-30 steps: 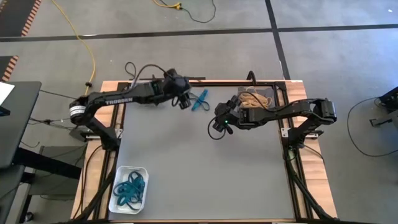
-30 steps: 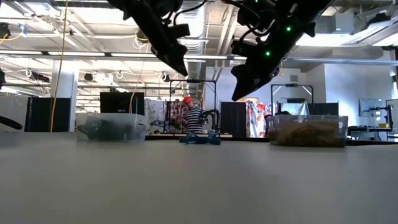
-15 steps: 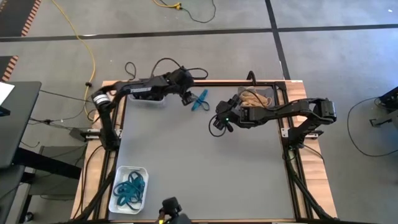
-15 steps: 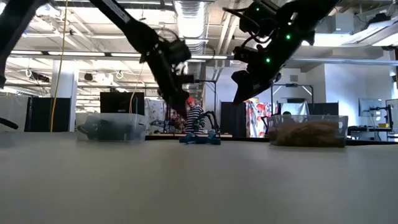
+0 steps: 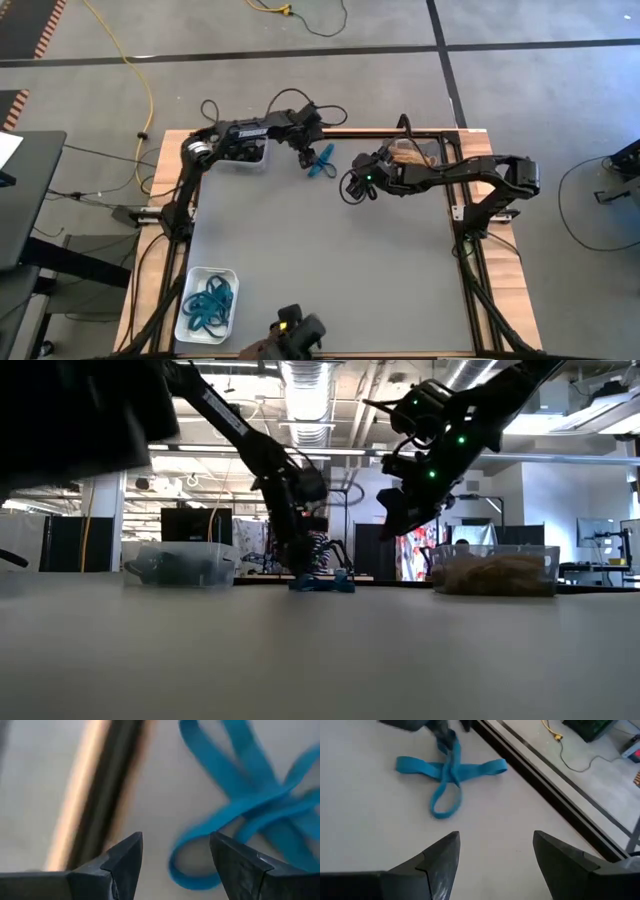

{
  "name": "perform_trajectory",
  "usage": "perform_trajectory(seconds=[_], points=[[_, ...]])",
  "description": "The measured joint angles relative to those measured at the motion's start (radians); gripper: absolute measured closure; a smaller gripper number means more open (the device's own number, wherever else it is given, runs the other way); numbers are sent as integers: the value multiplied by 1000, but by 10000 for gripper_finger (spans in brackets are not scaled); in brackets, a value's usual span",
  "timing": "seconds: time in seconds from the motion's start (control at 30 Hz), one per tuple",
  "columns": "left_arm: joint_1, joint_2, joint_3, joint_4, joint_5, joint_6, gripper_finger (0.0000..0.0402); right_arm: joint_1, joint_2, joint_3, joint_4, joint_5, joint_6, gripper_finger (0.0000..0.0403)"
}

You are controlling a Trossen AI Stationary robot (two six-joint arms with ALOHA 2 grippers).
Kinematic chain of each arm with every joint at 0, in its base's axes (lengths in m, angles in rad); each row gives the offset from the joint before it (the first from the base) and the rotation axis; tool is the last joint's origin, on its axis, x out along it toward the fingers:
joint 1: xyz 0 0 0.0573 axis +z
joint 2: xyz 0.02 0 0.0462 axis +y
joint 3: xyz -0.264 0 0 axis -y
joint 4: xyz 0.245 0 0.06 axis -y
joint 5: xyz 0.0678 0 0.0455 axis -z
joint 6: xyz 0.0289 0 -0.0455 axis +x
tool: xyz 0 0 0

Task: Sort rubber bands into baskets
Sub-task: Put the blue rubber band into the white bin

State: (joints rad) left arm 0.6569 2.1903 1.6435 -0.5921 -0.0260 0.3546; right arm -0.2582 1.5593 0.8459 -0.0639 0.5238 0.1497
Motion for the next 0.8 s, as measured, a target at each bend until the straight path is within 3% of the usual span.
perform_trajectory(seconds=[0.17,0.27,0.5,0.8], points=[[1,98,133,-147,10,32,182,-16,0,0,-4,-4,-2,121],[6,115,166,-185,29,51,206,-16,0,0,-6,-4,-11,121],[4,92,162,-206,24,78,382,-16,0,0,-6,-4,-19,121],[-37,-25,161,-307,-26,78,401,-10,0,0,-7,-4,-18,121]])
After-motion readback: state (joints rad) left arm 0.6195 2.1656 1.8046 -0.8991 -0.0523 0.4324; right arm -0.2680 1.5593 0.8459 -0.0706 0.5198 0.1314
